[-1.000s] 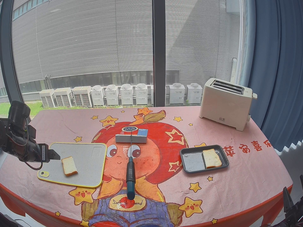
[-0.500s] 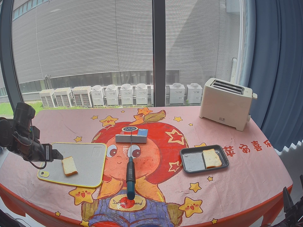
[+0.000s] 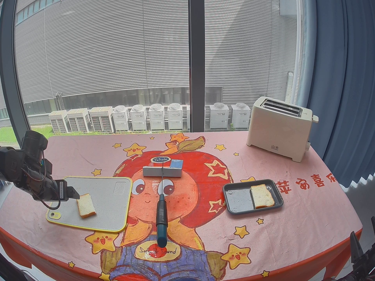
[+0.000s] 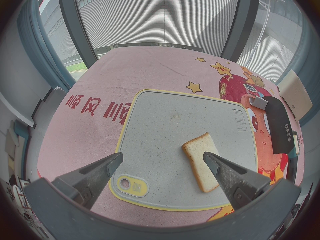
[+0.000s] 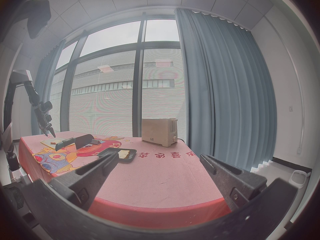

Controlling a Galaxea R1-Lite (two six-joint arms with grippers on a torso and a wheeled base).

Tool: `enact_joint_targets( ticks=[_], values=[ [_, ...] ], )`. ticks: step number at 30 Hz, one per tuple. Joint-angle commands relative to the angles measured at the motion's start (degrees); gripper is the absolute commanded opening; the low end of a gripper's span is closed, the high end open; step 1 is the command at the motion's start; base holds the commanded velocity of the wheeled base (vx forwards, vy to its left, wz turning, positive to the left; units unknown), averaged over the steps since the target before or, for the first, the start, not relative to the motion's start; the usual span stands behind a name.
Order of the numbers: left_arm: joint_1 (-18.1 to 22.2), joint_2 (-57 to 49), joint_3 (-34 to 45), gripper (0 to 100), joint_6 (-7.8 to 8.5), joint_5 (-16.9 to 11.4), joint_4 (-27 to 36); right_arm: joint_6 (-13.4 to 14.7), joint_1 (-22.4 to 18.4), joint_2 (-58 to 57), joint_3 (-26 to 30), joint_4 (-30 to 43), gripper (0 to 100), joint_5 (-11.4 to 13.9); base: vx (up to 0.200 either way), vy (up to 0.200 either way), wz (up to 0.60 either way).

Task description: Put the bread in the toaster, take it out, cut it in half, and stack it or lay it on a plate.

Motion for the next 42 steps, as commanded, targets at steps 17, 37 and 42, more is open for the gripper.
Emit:
enact_joint_targets(
  ticks=[17,37,42],
  values=[
    [2.0,4.1,-0.1,100,0.05,-0.1,-2.1,0.0,0.0,-0.6,0.8,0.0,100,0.0,0.0,0.0,0.0],
    [1.8,6.1,-0.1,100,0.05,0.0,-2.1,0.0,0.0,-0.6,0.8,0.0,100,0.0,0.0,0.0,0.0],
    [1.7,6.1,0.0,100,0.05,0.0,-2.1,0.0,0.0,-0.6,0.8,0.0,100,-0.1,0.0,0.0,0.0]
  ],
)
